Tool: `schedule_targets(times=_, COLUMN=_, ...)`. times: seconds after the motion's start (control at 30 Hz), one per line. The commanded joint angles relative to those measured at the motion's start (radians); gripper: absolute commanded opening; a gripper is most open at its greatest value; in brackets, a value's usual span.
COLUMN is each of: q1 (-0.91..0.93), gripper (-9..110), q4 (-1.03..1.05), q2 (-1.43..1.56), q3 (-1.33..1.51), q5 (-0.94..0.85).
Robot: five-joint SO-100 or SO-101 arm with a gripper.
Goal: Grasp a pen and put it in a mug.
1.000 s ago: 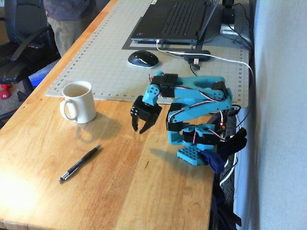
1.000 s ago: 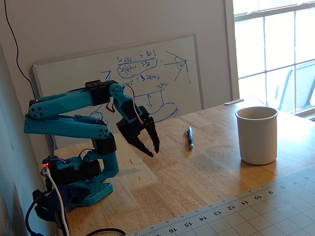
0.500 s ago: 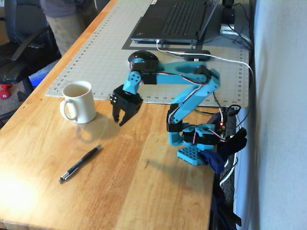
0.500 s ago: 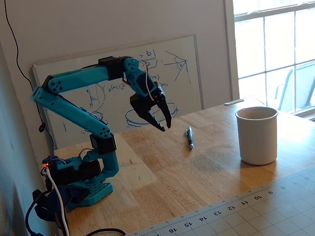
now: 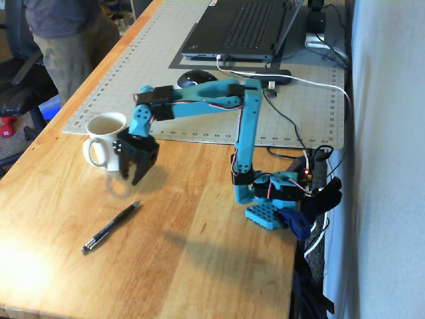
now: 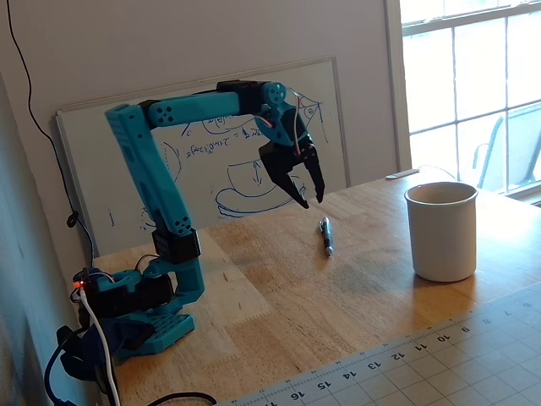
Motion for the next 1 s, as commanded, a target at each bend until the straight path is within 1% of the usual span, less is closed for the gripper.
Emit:
schedule_targets(times=0.0, q1=-0.026, gripper=13, q4=-0.02, q2=-0.103, q3=-0.201, q5=0.011)
schedule_targets(times=0.2, q1=-0.055, gripper=19, q4=-0.014, q2=-0.295, q3=-0.35, q5=0.037)
schedule_targets(times=0.43, q1=-0.089, gripper=20, q4=-0.011, q2=-0.394, q3=-0.451, q5=0.288)
schedule_targets(times=0.73, q1=-0.149, gripper=21, q4=-0.011, q2=-0.459, q3=-0.463, q5=0.566)
schedule_targets(times=0.8, q1=-0.149, gripper=21, q4=-0.009, q2=-0.479, q3=-0.463, q5=0.595)
schedule_targets(times=0.97, q1=-0.152, gripper=20, q4=-0.017, q2=-0.512, q3=-0.463, q5=0.603)
